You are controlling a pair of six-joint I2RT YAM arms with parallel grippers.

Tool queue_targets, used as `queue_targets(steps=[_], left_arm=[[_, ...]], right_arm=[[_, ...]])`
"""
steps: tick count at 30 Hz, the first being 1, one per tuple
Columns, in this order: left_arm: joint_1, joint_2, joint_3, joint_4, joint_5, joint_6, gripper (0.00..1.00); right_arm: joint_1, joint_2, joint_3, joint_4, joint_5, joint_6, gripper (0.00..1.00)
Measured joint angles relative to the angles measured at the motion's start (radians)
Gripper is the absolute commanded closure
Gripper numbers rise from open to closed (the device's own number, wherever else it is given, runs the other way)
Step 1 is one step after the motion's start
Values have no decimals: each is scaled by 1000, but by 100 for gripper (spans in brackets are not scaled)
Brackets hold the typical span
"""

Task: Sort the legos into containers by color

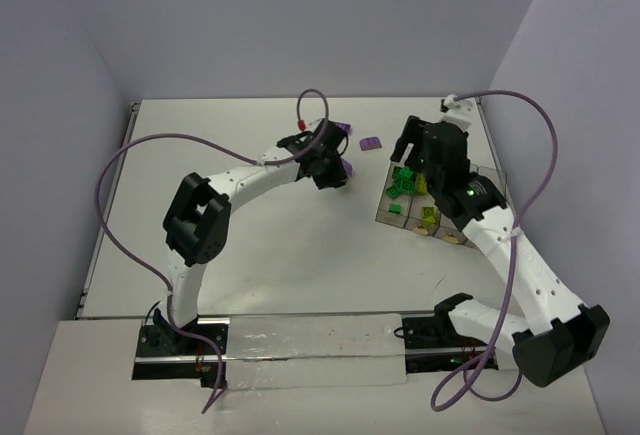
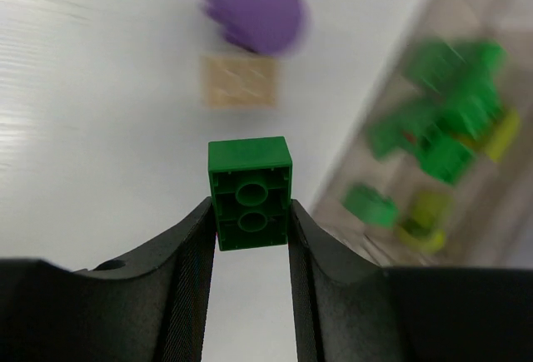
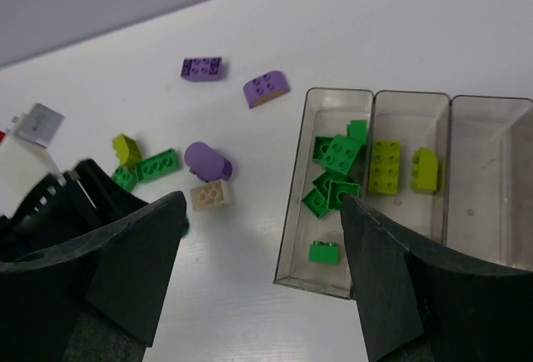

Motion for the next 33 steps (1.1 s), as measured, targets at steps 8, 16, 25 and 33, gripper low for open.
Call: queue_targets(steps=[8,16,25,33], left_arm=[[-88,92,229,138,183,69,84],[-112,246,324,198,326,82,75],[-111,309,341,187,373,89,32],[-111,307,356,175,380,125,28]], right_arm=[[-57,-166,-18,-15,52,47,18],[-61,-160,-19,-43,47,66,18],[-63,-154,-19,-59,38,66,18],[-63,-151,-19,-64,32,65,18]])
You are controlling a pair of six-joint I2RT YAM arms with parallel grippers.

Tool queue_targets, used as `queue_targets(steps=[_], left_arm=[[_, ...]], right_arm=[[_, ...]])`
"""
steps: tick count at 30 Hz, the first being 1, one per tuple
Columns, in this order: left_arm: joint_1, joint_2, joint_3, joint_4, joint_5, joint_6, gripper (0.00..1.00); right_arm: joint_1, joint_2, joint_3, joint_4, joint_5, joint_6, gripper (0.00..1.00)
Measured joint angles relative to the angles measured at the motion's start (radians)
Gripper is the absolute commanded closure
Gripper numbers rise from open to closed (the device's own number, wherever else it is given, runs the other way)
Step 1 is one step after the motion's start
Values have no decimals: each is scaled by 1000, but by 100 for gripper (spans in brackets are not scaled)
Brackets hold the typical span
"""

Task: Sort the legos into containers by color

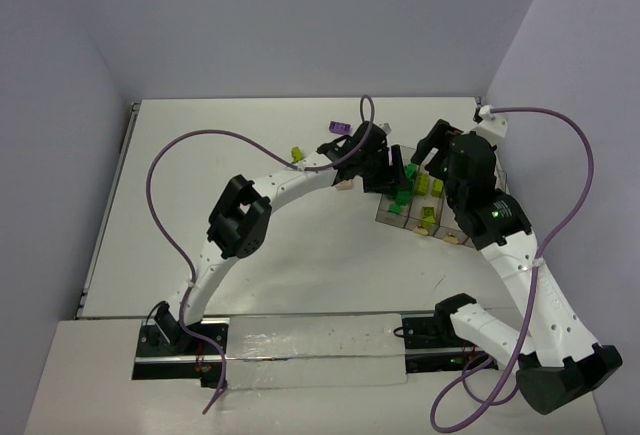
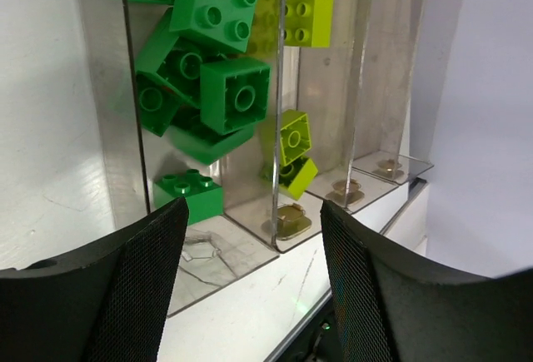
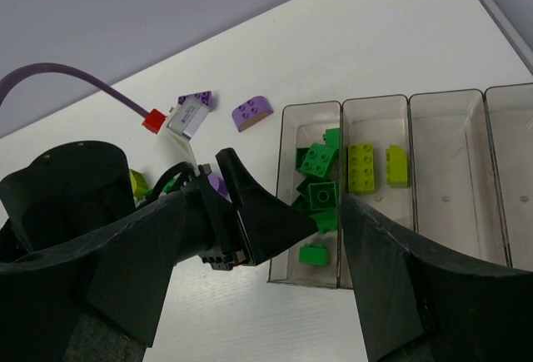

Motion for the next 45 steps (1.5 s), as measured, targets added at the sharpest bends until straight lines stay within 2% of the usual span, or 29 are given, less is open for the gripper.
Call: queue_targets(steps=[4,8,13,15,23,27,35,39,45], left_arm=[[2,-28,-22,-44,-36,33,28],[21,-137,-131,-101,-86,55,26],[97,-272,-236,-148,-146,71,25],[135,-287,-234,-166,-174,91,20],[255,-266,-174,-316,-370,210,12],[270,-262,-211,-326,-448,321,12],[279,-196,-253,-299,-455,509,17],[284,-174,-282,-269,-456,555,23],[298,-150,-299,-223,-483,598,23]], right_arm=[[0,6,0,-5,-5,0,18],[0,21,2,-8,-5,-1,18],[-2,61,5,-15,-20,1,18],[-6,94,22,-23,-36,3,18],[-7,183,31,-39,-115,17,18],[-7,180,30,-38,-128,19,18],[-6,180,30,-39,-144,19,18],[-6,177,26,-39,-144,19,18],[-7,175,15,-43,-145,19,18]])
